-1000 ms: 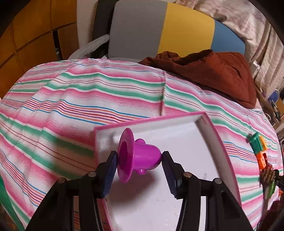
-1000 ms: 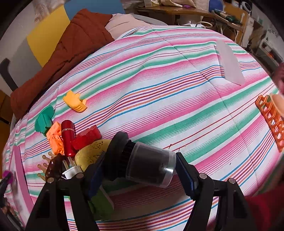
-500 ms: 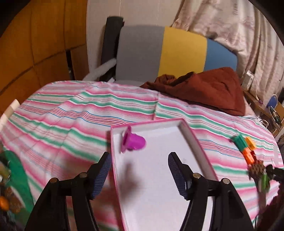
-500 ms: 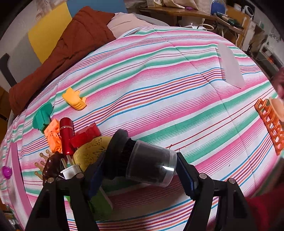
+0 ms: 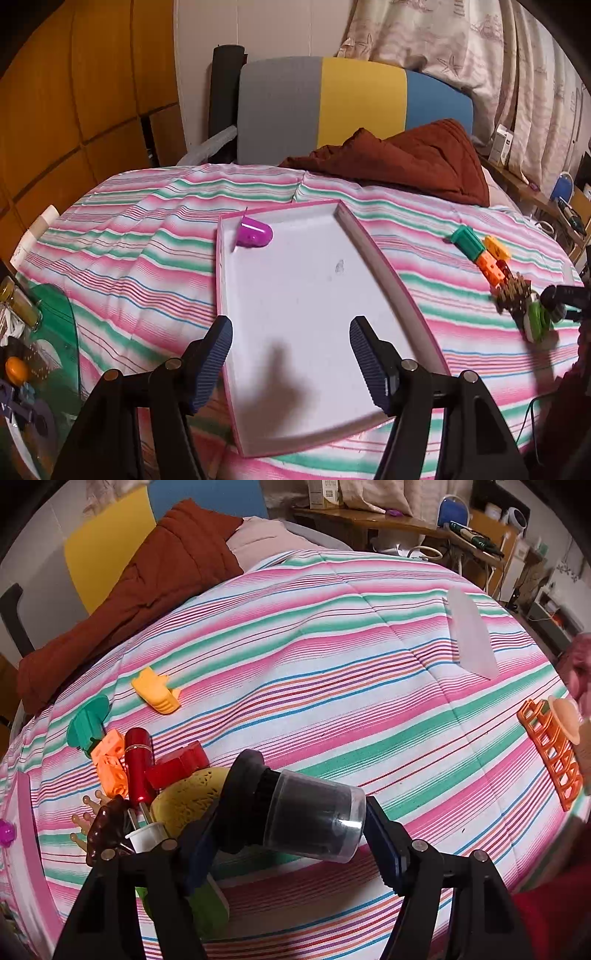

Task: Organize rigid objects
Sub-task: 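Lift the black-capped canister with the right gripper toward the tray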

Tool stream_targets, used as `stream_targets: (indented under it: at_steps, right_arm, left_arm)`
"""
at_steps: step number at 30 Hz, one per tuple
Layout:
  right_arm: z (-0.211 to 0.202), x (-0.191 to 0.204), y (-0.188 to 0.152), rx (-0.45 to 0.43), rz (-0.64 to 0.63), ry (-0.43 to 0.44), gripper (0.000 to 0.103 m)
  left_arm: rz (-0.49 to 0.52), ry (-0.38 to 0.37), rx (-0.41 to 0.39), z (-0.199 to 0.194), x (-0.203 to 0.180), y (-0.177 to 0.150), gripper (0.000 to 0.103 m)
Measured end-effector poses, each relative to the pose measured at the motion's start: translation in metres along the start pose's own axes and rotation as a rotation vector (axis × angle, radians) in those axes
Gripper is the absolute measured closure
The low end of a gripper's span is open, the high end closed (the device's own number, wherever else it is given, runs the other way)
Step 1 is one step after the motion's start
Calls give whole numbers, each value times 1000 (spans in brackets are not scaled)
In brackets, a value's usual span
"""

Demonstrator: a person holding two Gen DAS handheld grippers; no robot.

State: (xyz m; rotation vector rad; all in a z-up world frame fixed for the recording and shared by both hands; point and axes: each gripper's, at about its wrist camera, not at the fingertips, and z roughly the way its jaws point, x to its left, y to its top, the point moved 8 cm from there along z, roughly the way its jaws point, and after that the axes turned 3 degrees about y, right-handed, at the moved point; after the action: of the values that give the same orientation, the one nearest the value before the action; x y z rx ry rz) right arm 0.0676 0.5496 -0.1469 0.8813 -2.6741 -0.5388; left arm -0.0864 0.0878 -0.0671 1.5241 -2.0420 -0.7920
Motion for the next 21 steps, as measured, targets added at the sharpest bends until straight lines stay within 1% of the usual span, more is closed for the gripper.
stream_targets:
  at_steps: [3, 5, 9, 18, 21]
  right_arm:
    - [-5, 0, 3, -25, 4, -2, 31]
    - [-7, -1, 6, -40, 10, -3, 31]
    - [-13, 2, 10, -72, 15, 23, 30]
    - [-10, 5, 8, -64, 3, 16, 31]
    - [-17, 4, 13, -106, 10, 20, 31]
  left_arm:
    - [-4, -7, 0, -3, 0, -7, 36]
    - [-6, 3, 6, -3, 2, -8, 36]
    - [-14, 8, 13, -3, 7, -12, 36]
    - [-17, 25, 27, -3, 13, -21, 36]
    - [-24, 30, 26, -4, 17, -21, 36]
